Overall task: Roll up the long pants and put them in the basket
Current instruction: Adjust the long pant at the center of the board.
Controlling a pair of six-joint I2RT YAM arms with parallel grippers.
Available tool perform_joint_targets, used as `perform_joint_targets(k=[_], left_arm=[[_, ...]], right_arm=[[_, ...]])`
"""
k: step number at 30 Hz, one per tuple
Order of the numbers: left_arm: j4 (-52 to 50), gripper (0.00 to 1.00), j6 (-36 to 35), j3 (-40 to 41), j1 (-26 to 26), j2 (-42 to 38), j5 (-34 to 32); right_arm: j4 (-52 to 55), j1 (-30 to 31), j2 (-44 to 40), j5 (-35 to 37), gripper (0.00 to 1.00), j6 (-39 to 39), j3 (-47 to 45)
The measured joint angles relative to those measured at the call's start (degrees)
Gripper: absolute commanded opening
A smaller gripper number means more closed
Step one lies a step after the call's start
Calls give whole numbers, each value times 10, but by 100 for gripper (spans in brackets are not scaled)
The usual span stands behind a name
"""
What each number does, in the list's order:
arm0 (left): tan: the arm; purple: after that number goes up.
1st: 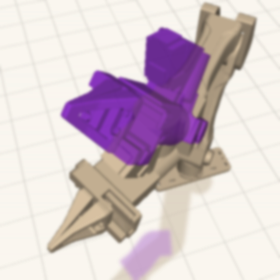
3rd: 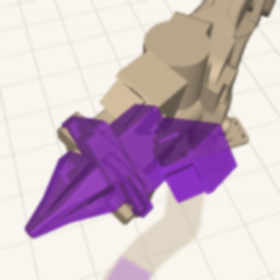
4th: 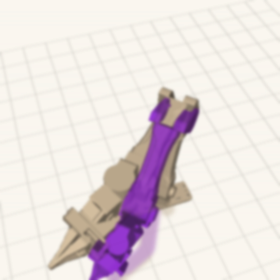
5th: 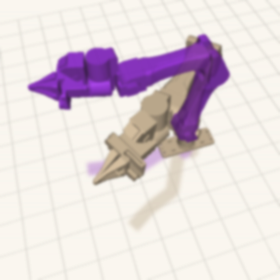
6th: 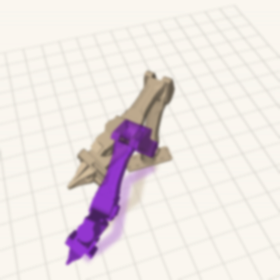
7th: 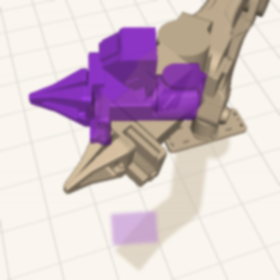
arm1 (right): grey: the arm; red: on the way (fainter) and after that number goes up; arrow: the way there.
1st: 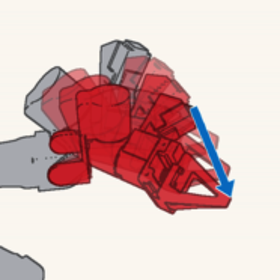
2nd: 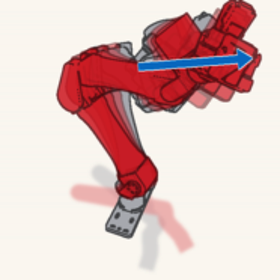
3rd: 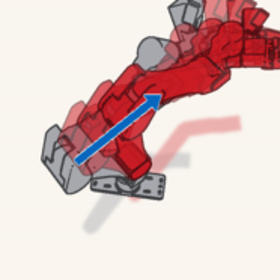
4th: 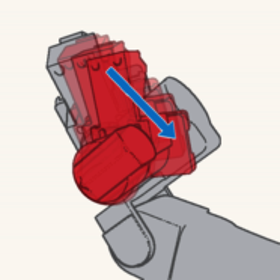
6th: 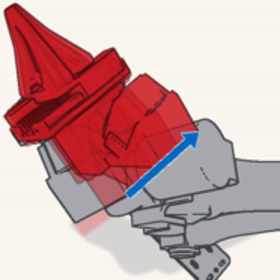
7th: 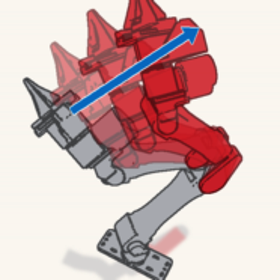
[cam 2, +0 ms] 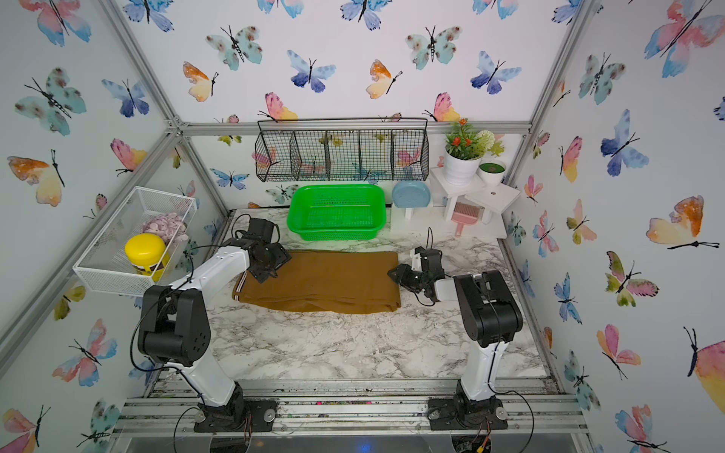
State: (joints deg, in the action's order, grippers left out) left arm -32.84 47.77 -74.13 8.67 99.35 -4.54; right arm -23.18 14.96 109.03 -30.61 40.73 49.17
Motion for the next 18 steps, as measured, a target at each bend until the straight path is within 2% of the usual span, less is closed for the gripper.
perform_joint_targets(k=[5,8,13,18], left_arm=[[6,82,0,32,-19,0,6],[7,82,0,40,-25,0,8],[12,81,-2,52,-39,0,9],[21,75,-2,73,-61,0,8]], right_arm=[[-17,0,10,-9,20,-4,-8],[-16,0,11,-11,13,-10,-12],[29,0,-26,-3,10,-33,-28],[113,2,-130,7,10,-46,-83]])
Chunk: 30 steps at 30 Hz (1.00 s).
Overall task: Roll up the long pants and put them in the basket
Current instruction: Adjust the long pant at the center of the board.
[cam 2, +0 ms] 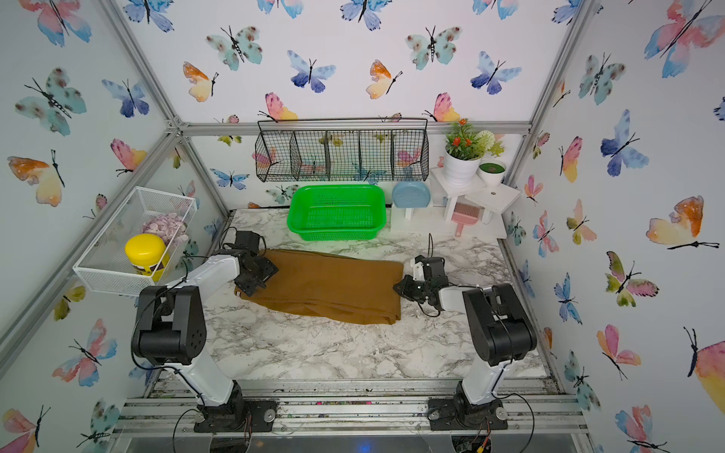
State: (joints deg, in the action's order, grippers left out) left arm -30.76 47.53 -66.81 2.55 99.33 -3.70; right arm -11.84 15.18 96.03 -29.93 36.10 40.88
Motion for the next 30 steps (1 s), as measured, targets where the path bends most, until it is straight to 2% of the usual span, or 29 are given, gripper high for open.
perform_joint_targets(k=[7,11,15,19,23,30], left_arm=[[34,73,3,18,1,1,16],[50,71,5,15,13,17,20],[53,71,5,-12,34,47,15],[62,71,5,-44,59,77,15],[65,71,5,-68,73,95,15],[70,71,7,-107,103,121,21]], right_arm=[[140,41,-179,16,10,-5,-89],[201,99,-259,24,10,19,-128],[236,171,-294,34,11,60,-150],[249,279,-276,60,11,107,-142],[251,391,-194,77,10,140,-87],[250,504,-29,79,9,144,65]])
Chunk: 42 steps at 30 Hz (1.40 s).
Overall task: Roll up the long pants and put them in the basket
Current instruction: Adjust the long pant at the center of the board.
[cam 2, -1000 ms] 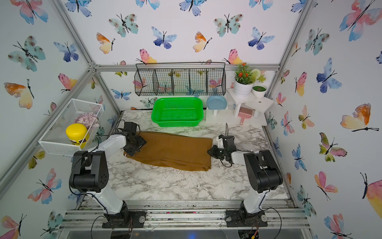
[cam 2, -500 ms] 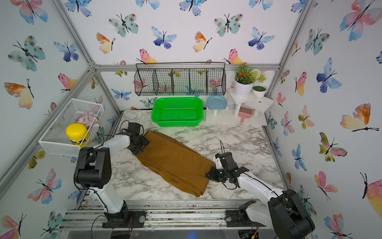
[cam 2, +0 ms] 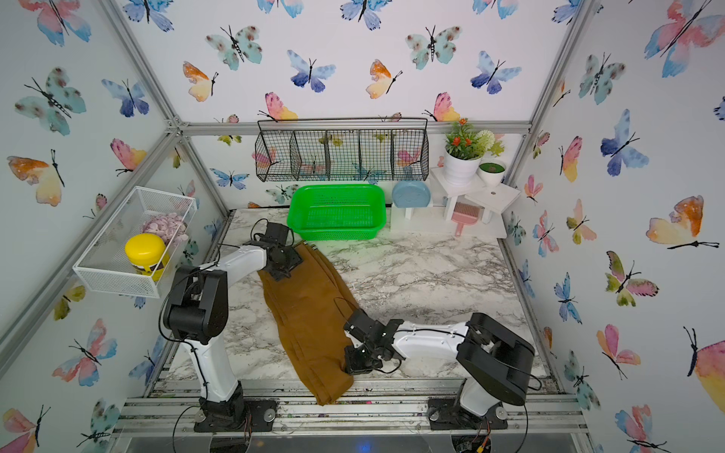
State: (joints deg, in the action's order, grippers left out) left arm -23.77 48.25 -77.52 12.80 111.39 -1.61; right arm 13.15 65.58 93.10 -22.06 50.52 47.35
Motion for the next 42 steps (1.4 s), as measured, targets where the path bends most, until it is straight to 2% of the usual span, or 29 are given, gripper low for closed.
perform_joint_targets(k=[3,7,8,10,12,14,20,25,30,33,35,39,42], left_arm=[[-1,71,-2,-16,8,11,1],[-2,71,-5,-46,12,25,3],[-2,71,-5,-53,12,29,4],[-1,71,-7,-66,12,36,4],[-1,71,-9,-71,12,37,5],[0,71,-10,-70,12,32,5],[-13,74,-19,-59,0,-34,5],[-42,75,-27,-69,-25,-90,5],[-52,75,-28,-36,-53,-142,7],[-66,75,-31,-31,-66,-149,12],[-70,75,-31,-25,-69,-155,14],[-76,76,-28,12,-68,-196,15],[-73,76,-16,63,-68,-254,16]], right_arm=[[-2,24,35,0,9,-7,50],[-5,37,48,-3,12,-19,70],[-5,39,50,-5,17,-22,72],[-4,41,56,-16,39,-33,78],[-9,47,57,-25,49,-38,80],[-17,53,52,-32,55,-40,79],[-26,57,-2,-52,57,-41,67],[-1,57,-56,-59,64,-53,78],[21,57,-61,-100,63,-71,119],[57,52,-67,-86,66,-93,131],[82,30,-71,-79,66,-114,144],[81,-100,-66,-82,66,-155,169],[92,-186,-23,-74,66,-200,211]])
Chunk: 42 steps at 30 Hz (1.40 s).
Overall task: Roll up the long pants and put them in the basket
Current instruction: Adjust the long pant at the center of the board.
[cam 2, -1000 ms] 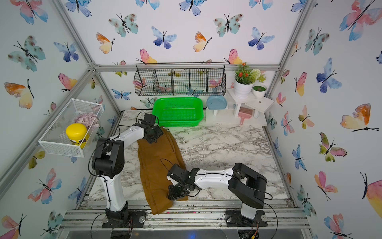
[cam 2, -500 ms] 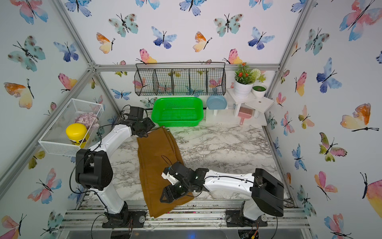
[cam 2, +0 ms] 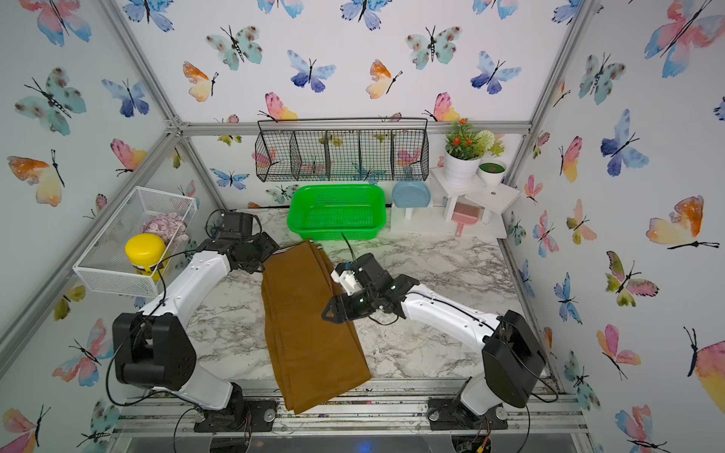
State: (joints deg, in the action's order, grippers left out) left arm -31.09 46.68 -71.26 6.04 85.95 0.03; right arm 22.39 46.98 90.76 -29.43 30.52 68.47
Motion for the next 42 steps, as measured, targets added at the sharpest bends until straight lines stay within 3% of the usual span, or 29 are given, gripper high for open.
perform_joint_targets(k=[7,11,16,26,42], left_arm=[[7,81,33,117,1,-139,1],[7,81,40,146,1,-158,2],[9,81,45,176,4,-158,3],[11,81,50,205,4,-159,8],[12,80,50,205,4,-159,7]], right_arm=[[22,-57,215,25,64,-110,186],[32,-64,345,41,64,-150,294],[21,-87,419,30,64,-150,336],[-9,-113,496,-20,64,-122,455],[-137,-111,522,-170,64,-47,417]])
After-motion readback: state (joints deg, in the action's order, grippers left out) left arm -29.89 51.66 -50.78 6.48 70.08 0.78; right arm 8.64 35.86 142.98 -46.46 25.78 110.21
